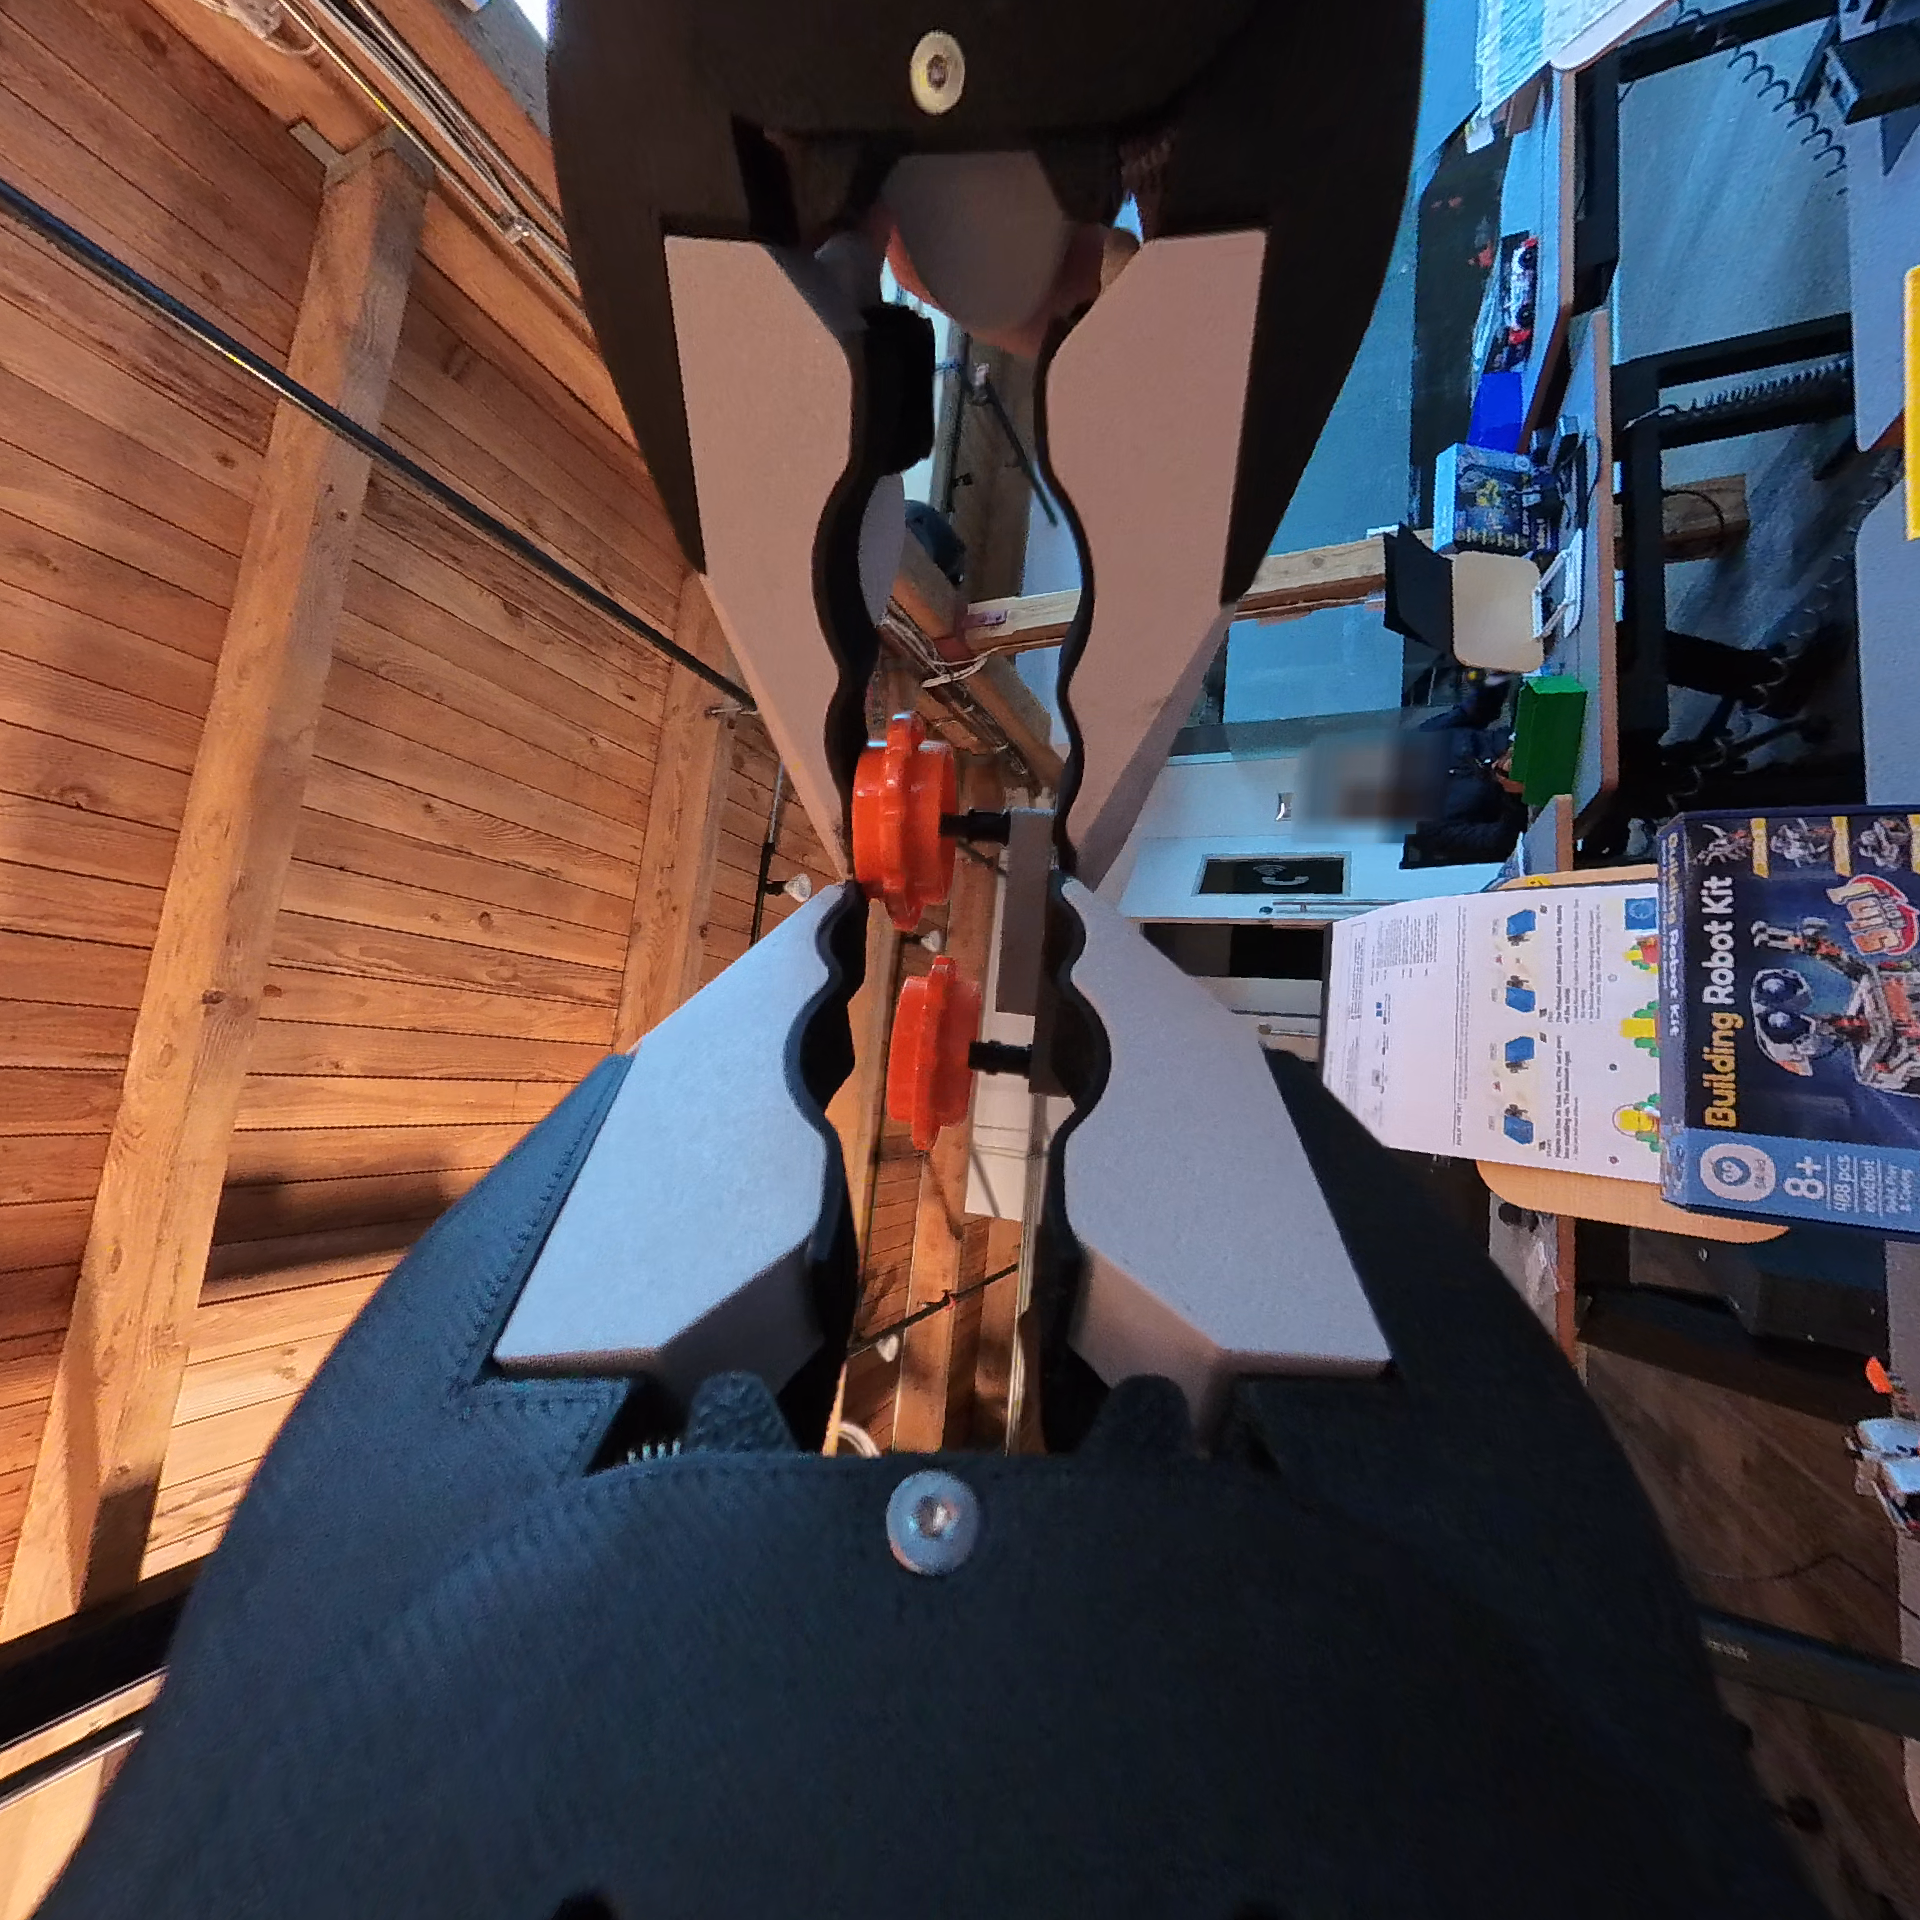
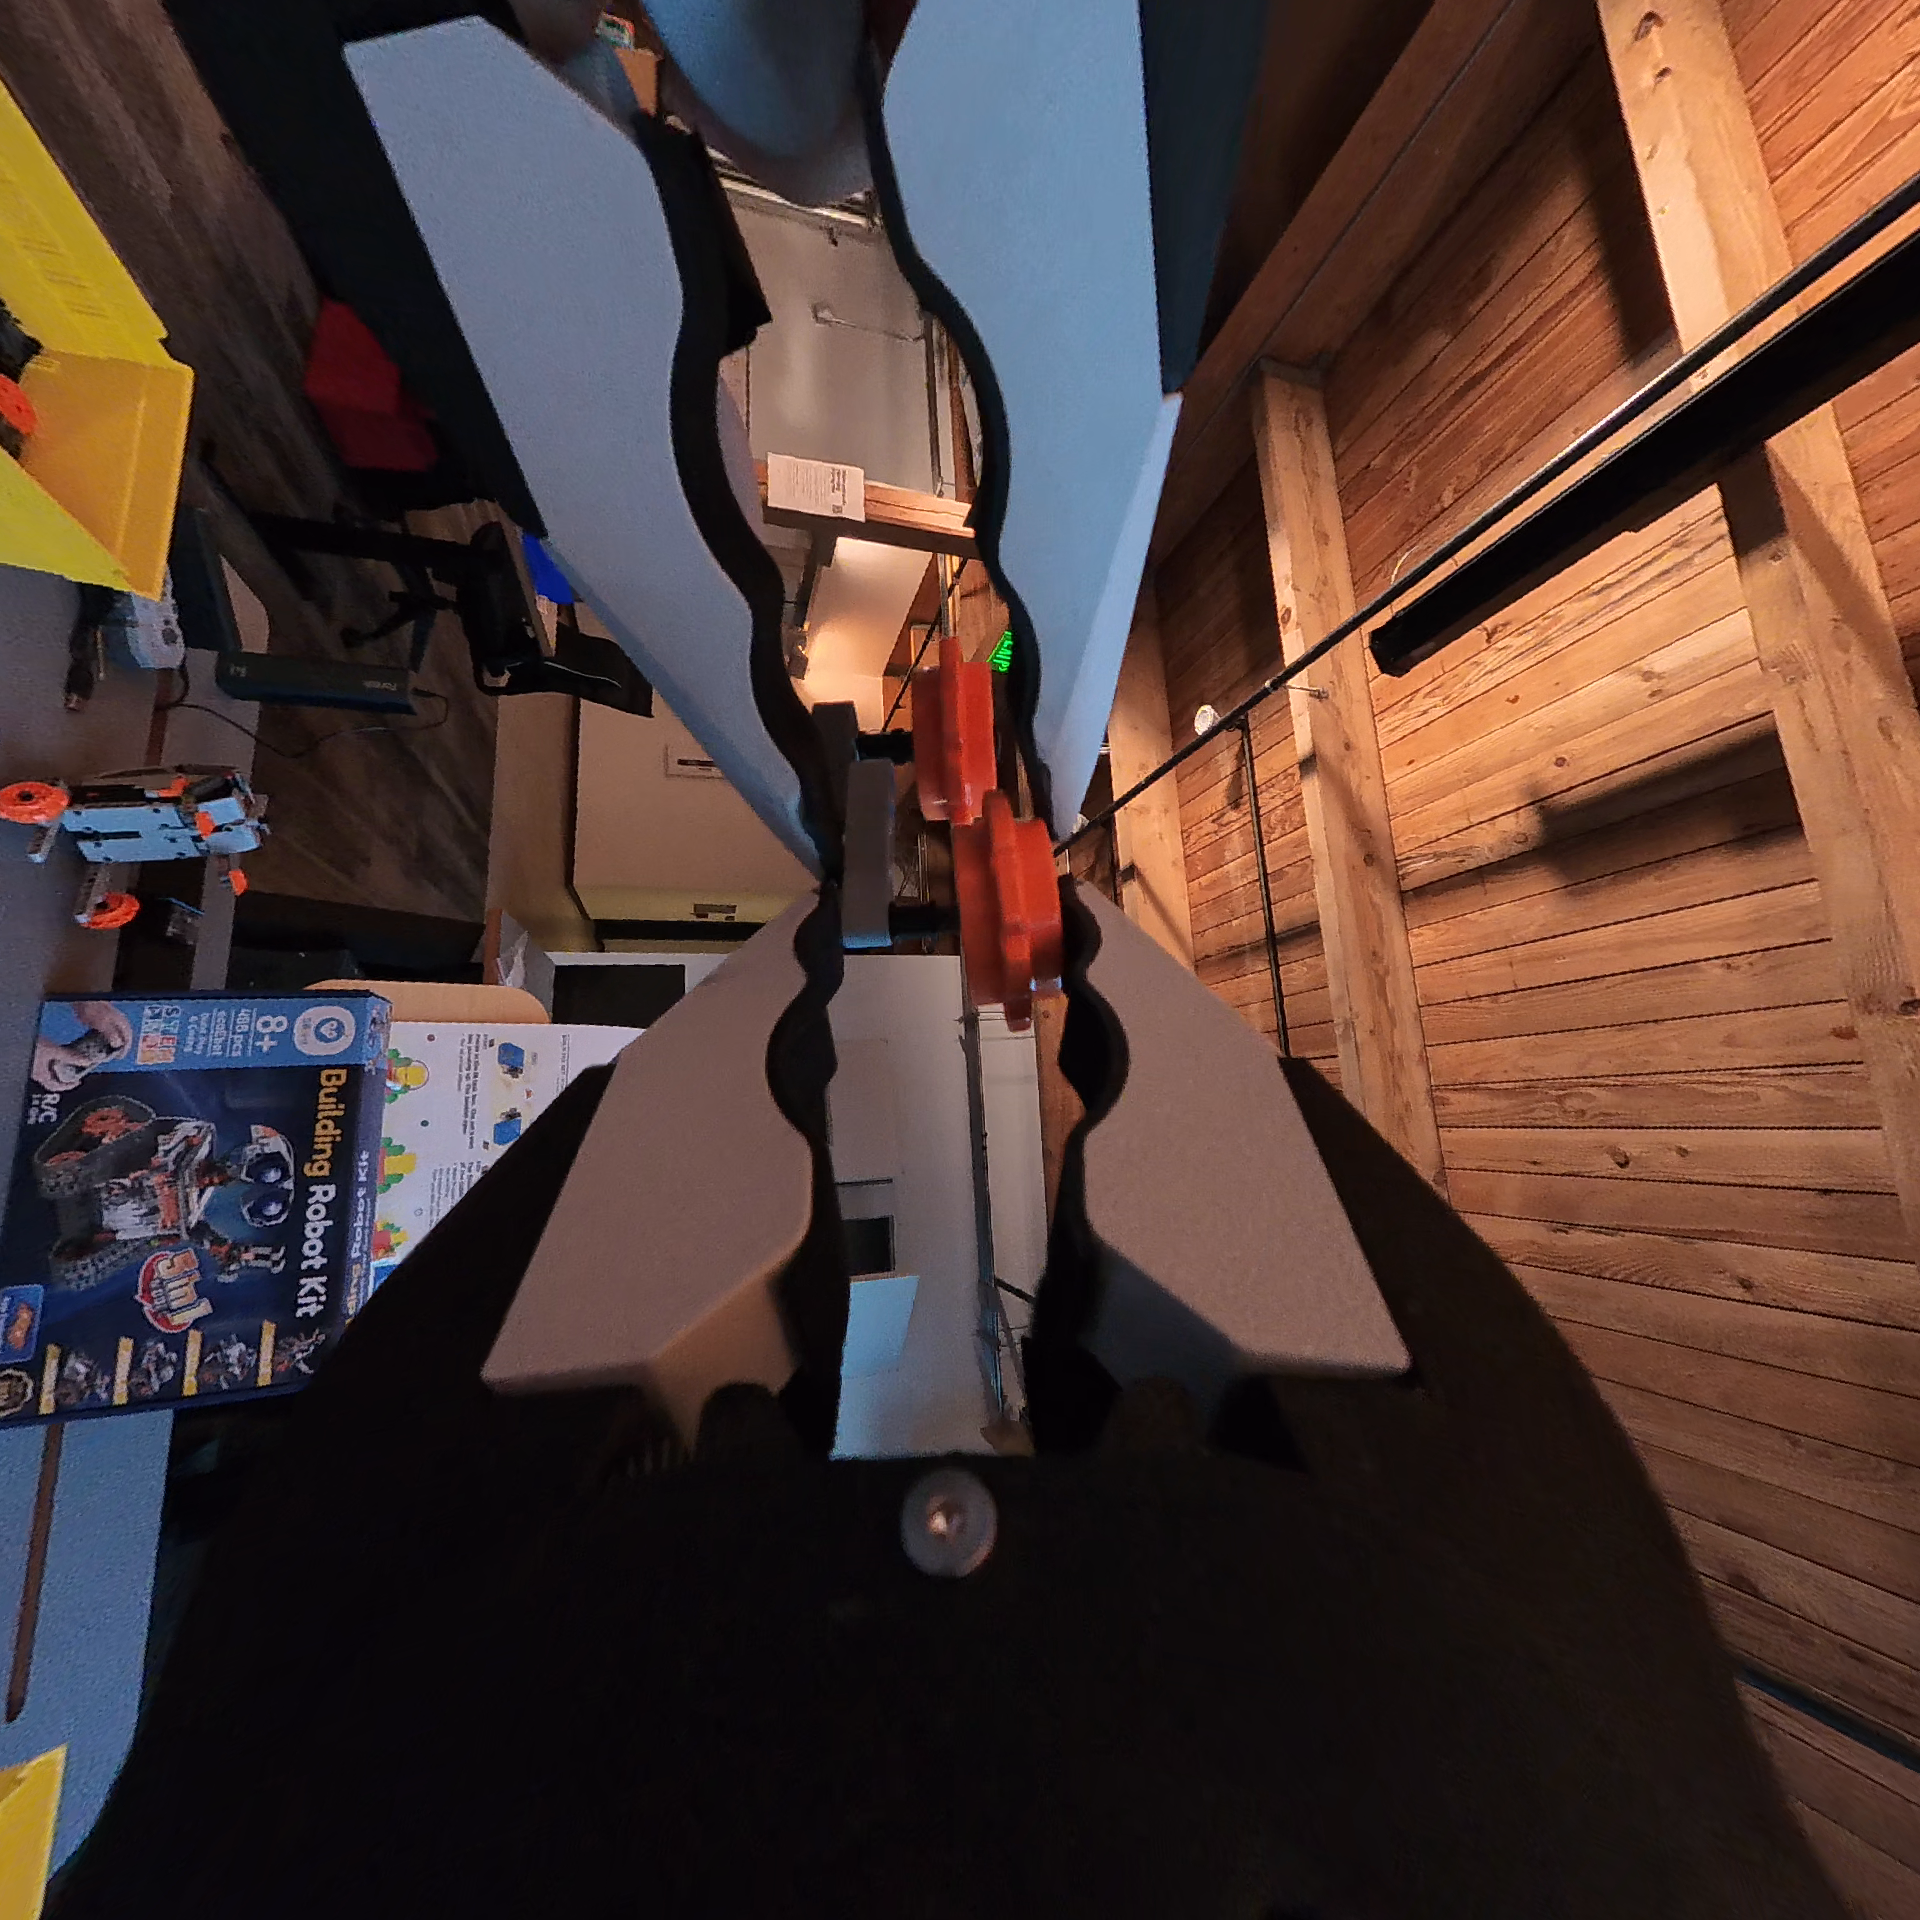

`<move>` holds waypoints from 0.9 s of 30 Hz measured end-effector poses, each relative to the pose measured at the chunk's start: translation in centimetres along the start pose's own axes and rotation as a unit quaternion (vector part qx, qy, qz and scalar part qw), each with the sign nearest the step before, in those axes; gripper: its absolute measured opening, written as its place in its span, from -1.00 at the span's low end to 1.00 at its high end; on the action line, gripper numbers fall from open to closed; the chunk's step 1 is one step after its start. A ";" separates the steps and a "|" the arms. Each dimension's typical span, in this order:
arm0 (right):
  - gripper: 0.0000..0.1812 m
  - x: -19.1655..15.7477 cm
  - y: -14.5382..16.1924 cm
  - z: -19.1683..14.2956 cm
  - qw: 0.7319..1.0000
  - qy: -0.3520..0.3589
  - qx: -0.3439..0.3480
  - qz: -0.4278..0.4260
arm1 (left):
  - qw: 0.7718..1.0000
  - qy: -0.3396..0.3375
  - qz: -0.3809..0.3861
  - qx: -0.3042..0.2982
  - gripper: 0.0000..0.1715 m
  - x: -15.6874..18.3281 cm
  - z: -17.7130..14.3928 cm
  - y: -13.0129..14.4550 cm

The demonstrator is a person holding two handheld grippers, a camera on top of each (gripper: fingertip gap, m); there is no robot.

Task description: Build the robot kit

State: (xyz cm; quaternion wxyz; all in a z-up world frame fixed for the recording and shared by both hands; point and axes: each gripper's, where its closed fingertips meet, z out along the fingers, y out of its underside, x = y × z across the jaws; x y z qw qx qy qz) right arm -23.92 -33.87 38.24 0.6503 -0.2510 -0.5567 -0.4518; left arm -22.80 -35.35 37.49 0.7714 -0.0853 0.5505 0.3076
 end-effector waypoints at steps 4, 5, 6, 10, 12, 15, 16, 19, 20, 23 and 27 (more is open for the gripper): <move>-0.56 0.1 0.1 0.2 1.000 0.001 -0.005 0.002 | 1.000 -0.008 0.009 -0.005 -0.63 -0.1 0.1 0.2; -0.57 0.0 0.2 0.2 1.000 -0.001 -0.007 0.002 | 1.000 -0.008 0.009 -0.006 -0.63 0.0 0.1 0.2; -0.57 0.0 0.2 0.2 1.000 -0.001 -0.008 0.002 | 1.000 -0.008 0.009 -0.006 -0.63 0.0 0.1 0.2; -0.59 -0.1 0.4 0.2 1.000 -0.002 -0.018 -0.014 | 1.000 -0.009 0.011 -0.006 -0.63 0.1 0.3 0.2; -0.59 -0.4 0.6 0.3 1.000 -0.012 -0.024 -0.008 | 1.000 -0.006 0.009 -0.008 -0.63 0.3 0.4 0.3; -0.59 -0.5 0.9 0.4 0.999 -0.022 -0.031 -0.011 | 1.000 -0.008 0.014 -0.006 -0.62 0.4 0.7 0.4; -0.59 -0.6 1.0 0.4 0.999 -0.025 -0.033 -0.011 | 1.000 -0.012 0.022 -0.004 -0.61 0.5 0.8 0.4; -0.59 -0.7 1.3 0.6 0.999 -0.034 -0.038 -0.001 | 0.998 -0.033 0.058 -0.004 -0.60 0.5 1.0 0.3; -0.58 -0.7 1.4 0.6 0.999 -0.036 -0.040 -0.001 | 0.997 -0.037 0.069 -0.008 -0.60 0.6 1.1 0.3; -0.59 -1.0 1.9 0.8 0.998 -0.044 -0.050 0.003 | 0.996 -0.036 0.075 -0.022 -0.60 0.9 1.5 0.5; -0.59 -1.6 2.2 1.0 0.997 -0.057 -0.050 0.000 | 0.996 -0.005 0.080 -0.027 -0.57 1.6 1.8 0.7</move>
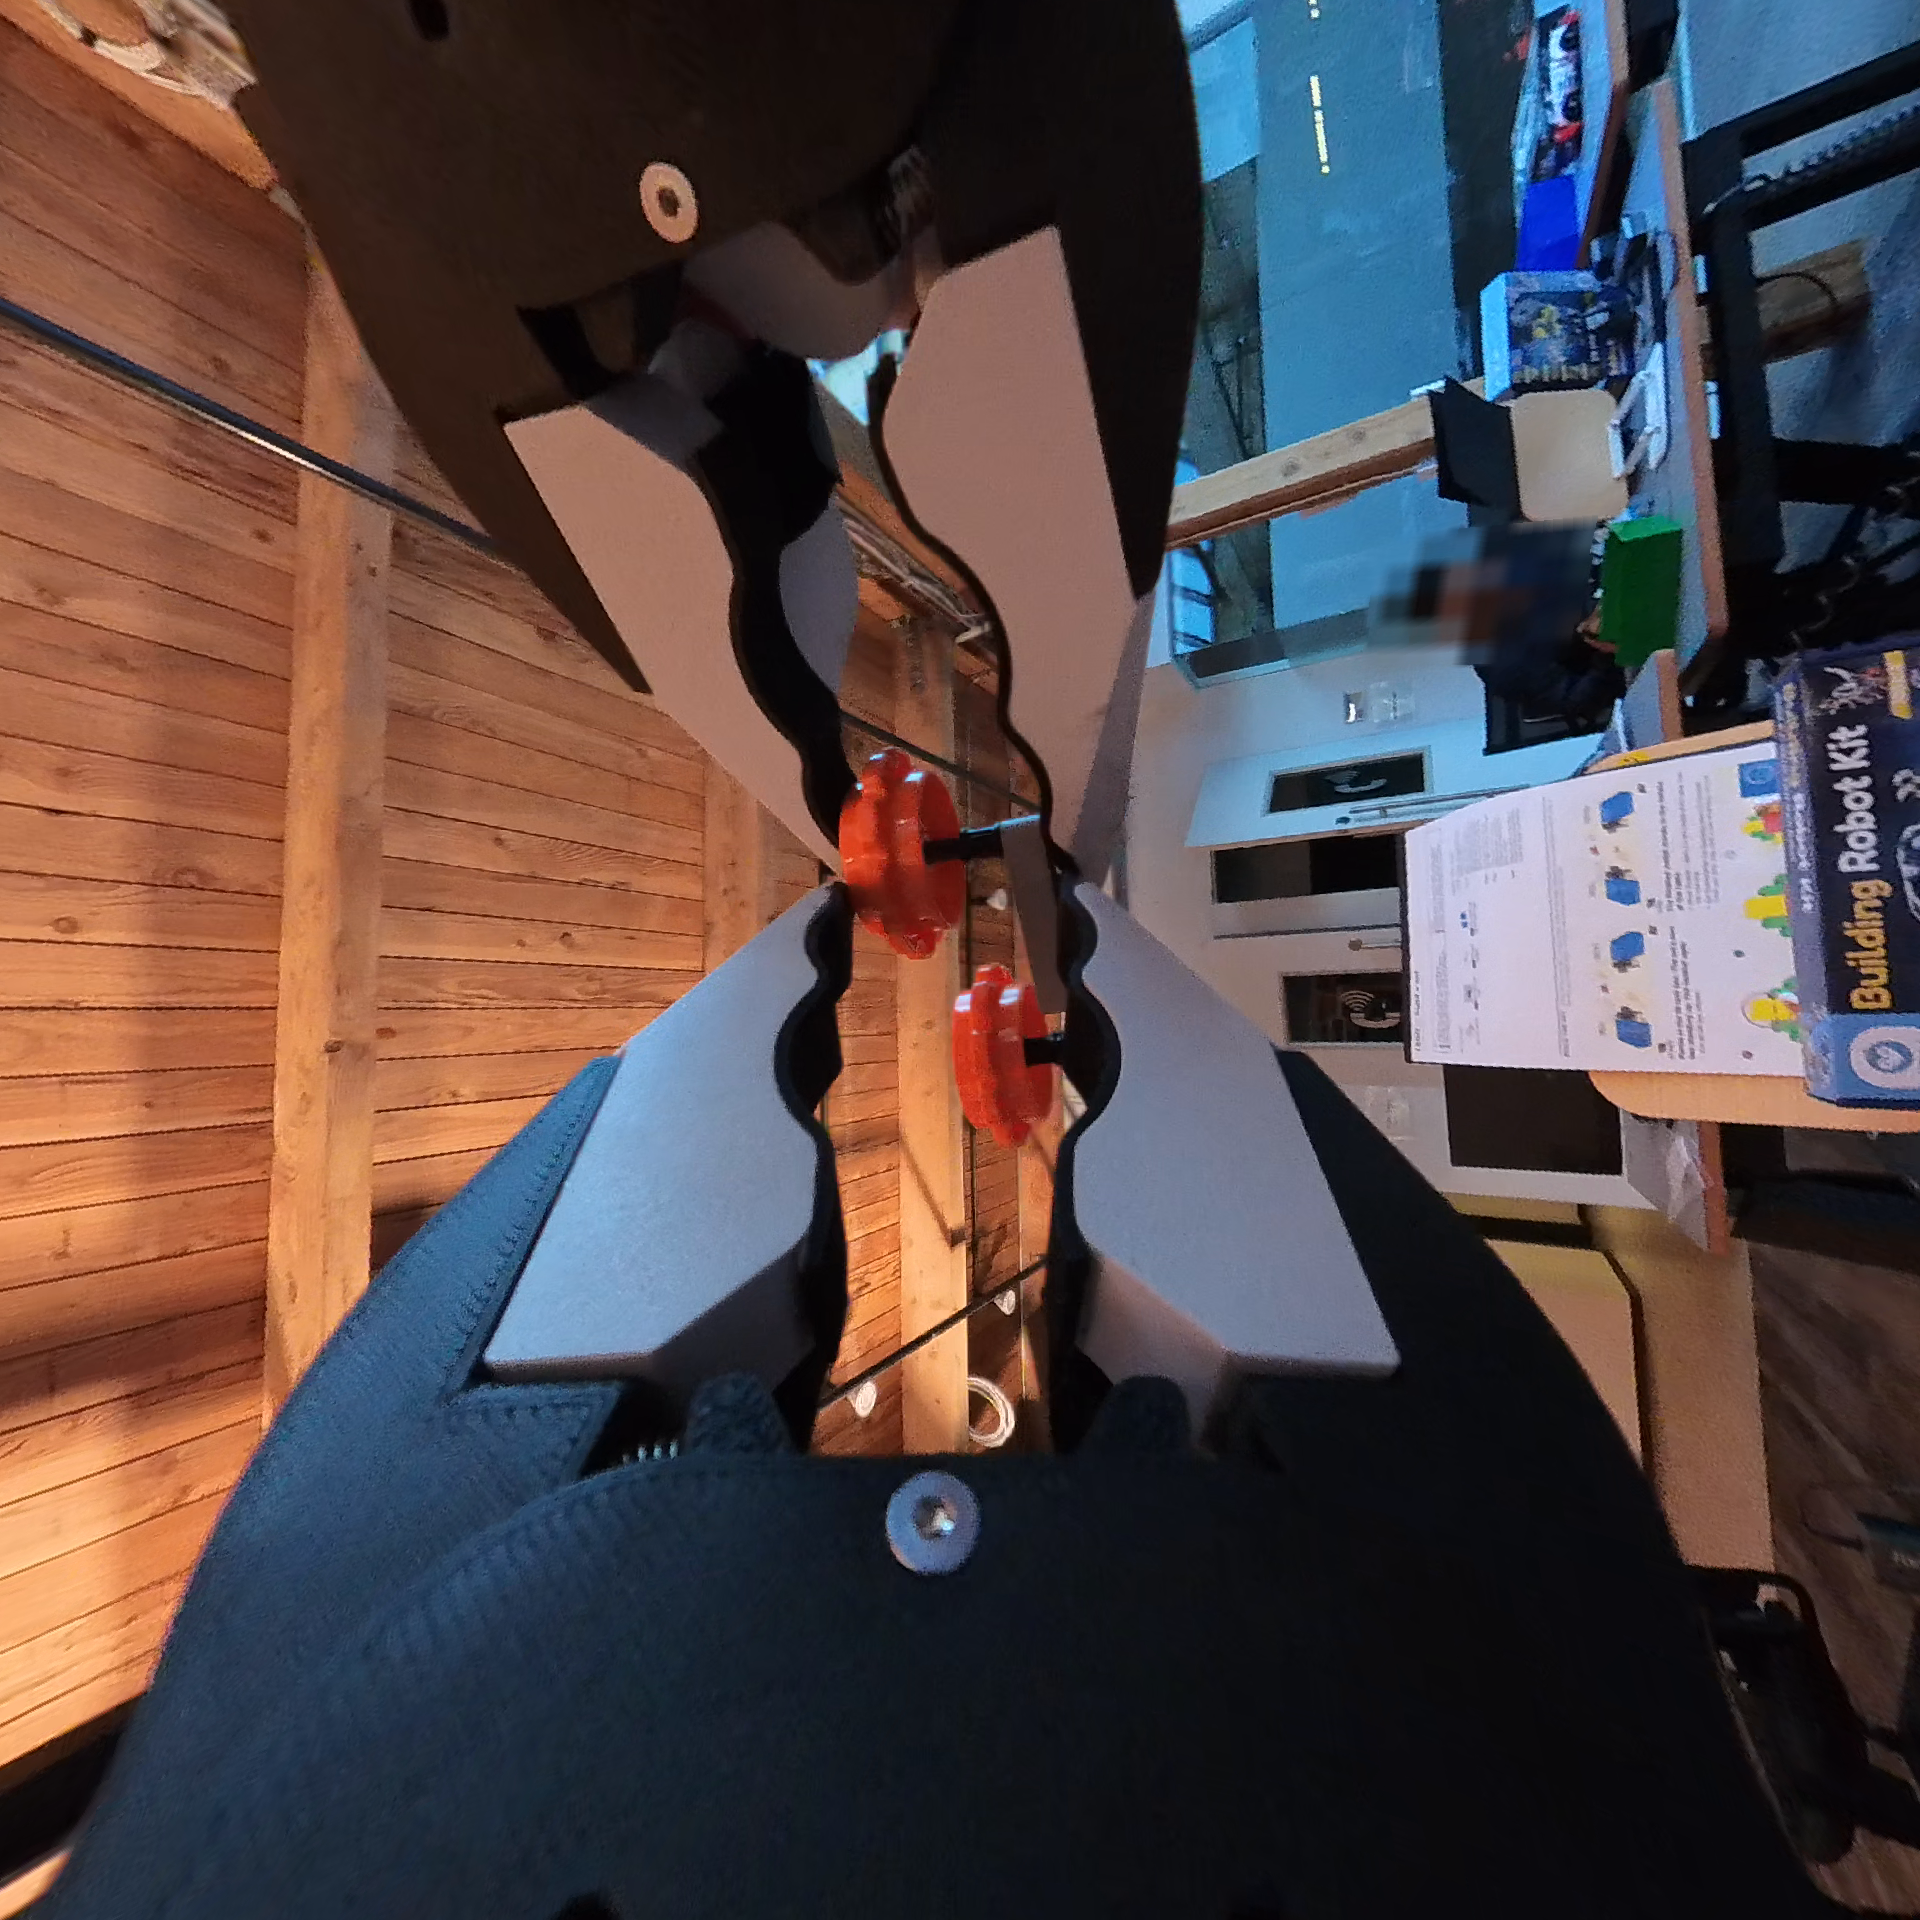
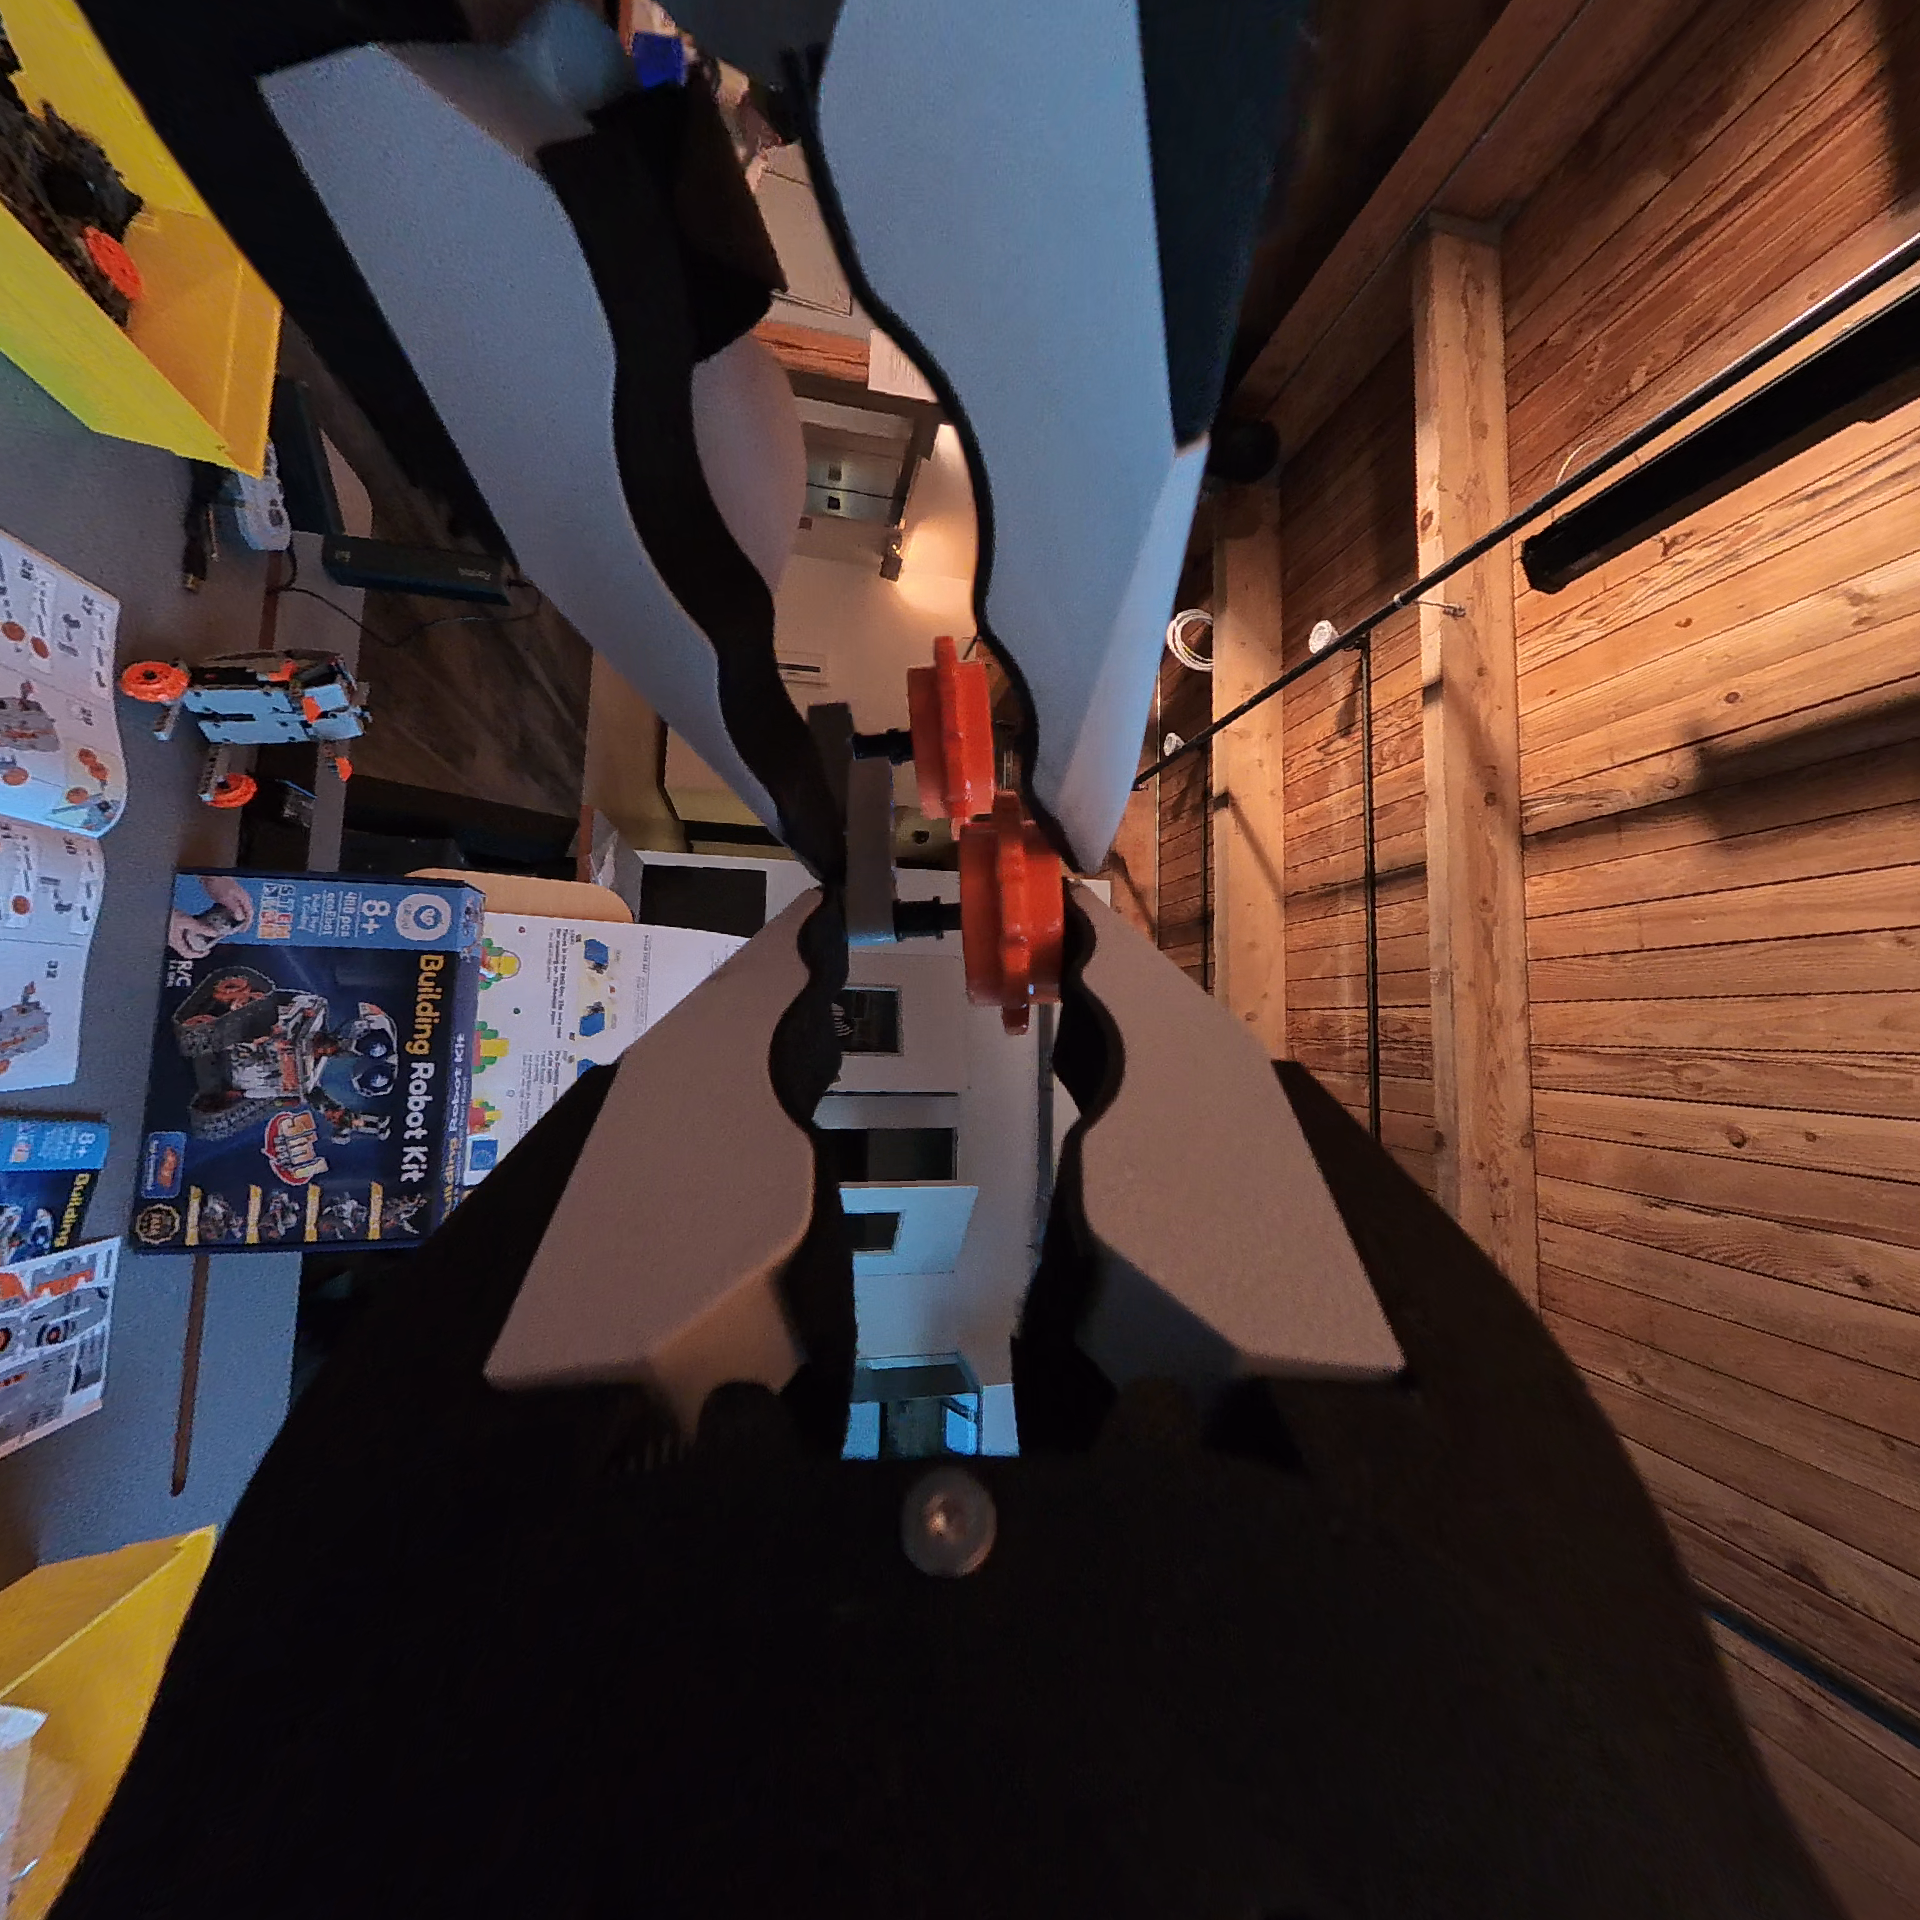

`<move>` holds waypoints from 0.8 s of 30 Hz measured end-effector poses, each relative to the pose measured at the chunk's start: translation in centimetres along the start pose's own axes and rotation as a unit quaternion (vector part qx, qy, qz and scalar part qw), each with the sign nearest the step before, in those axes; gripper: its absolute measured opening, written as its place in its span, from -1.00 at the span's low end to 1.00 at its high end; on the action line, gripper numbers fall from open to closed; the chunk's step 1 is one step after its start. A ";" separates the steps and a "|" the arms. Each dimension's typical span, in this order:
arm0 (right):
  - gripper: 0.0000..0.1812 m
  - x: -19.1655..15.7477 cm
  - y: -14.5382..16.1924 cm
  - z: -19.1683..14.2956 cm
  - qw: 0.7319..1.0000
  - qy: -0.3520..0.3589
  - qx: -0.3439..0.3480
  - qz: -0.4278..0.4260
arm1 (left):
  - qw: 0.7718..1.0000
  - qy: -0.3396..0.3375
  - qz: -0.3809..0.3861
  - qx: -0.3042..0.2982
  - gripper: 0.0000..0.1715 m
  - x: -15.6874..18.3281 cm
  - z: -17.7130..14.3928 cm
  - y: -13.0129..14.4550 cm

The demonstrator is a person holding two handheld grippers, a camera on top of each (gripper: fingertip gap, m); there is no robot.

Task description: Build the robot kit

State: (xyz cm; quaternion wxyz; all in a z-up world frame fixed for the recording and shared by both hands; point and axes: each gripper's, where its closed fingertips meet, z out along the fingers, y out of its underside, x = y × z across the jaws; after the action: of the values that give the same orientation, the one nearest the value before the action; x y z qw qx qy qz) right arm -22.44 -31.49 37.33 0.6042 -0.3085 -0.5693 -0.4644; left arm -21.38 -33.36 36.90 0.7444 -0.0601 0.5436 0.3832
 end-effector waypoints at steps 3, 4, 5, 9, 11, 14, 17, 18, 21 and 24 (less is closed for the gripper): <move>-0.59 -0.1 0.1 0.1 1.000 -0.003 -0.001 0.004 | 1.000 0.019 0.004 -0.012 -0.53 0.4 0.1 0.3; -0.59 -0.1 0.1 0.1 1.000 -0.004 -0.001 0.009 | 0.999 0.025 0.005 -0.020 -0.51 0.5 0.2 0.5; -0.59 -0.1 0.1 0.2 1.000 -0.006 0.001 0.012 | 0.999 0.026 0.005 -0.023 -0.51 0.5 0.2 0.6; -0.59 -0.1 0.3 0.4 1.000 -0.004 -0.006 0.012 | 0.999 0.027 0.013 -0.039 -0.57 0.3 0.6 0.9; -0.59 0.0 0.5 0.5 1.000 -0.002 -0.011 0.016 | 0.998 0.034 0.012 -0.050 -0.57 0.3 0.8 1.0; -0.59 0.4 0.8 0.6 1.000 0.003 -0.012 0.022 | 0.998 0.038 0.012 -0.055 -0.58 0.1 1.2 1.2; -0.59 0.8 1.0 0.7 1.000 0.012 -0.014 0.024 | 0.998 0.038 0.007 -0.057 -0.59 -0.2 1.5 1.3; -0.59 0.9 1.1 0.8 1.000 0.016 -0.013 0.024 | 0.998 0.036 0.008 -0.057 -0.60 -0.3 1.5 1.3; -0.58 1.0 1.1 0.8 1.000 0.019 -0.007 0.019 | 0.998 0.034 0.005 -0.050 -0.60 -0.3 1.6 1.4; -0.59 1.3 0.7 0.5 0.999 0.045 0.012 -0.003 | 0.998 0.029 0.000 -0.049 -0.61 -0.6 1.5 1.5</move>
State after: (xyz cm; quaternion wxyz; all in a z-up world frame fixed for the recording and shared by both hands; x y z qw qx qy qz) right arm -22.15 -31.05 38.79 0.6318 -0.2780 -0.5479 -0.4727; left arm -21.25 -31.89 38.46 0.7245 -0.1076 0.5457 0.4071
